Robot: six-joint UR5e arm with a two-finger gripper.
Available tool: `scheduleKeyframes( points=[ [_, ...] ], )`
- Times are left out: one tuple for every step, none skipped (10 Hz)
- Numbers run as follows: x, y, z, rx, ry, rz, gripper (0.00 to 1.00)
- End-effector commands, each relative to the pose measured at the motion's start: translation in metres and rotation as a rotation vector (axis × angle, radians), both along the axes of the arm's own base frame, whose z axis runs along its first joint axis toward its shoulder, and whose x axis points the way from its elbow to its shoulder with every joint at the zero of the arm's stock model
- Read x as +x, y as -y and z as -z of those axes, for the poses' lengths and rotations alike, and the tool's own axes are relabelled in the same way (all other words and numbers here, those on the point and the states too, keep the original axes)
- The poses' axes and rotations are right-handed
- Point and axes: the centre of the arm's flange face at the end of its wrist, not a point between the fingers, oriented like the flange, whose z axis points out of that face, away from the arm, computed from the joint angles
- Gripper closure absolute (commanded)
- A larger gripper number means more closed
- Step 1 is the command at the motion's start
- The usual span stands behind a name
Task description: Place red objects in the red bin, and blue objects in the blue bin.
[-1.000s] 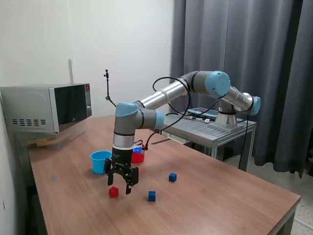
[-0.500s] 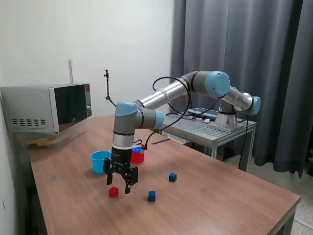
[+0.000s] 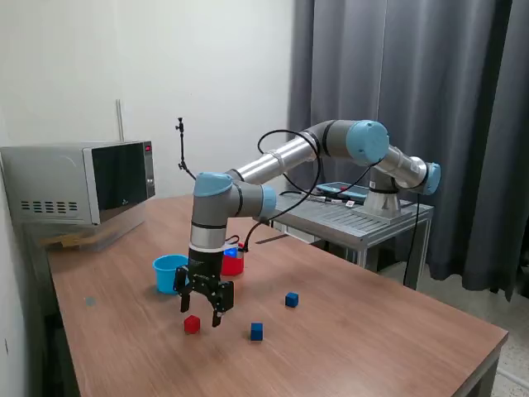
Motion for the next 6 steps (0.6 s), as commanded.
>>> scheduleKeyframes(
  points=[
    [0.0006,-0.0022,0.0010,-0.003,0.012,-0.001,0.00],
    [0.0007,-0.0022,0.0008,-0.002,0.015,-0.007,0.00],
    [0.0007,-0.0021,0.0008,-0.003,0.015,-0.010,0.00],
    [0.0013,-0.0022,0.0023,-0.002,0.018,-0.010,0.00],
    [0.0018,-0.0008,0.0031,-0.002,0.020,-0.010,0.00],
    [0.0016,-0.0022,0.0031,-0.002,0.020,-0.008,0.00]
  ],
)
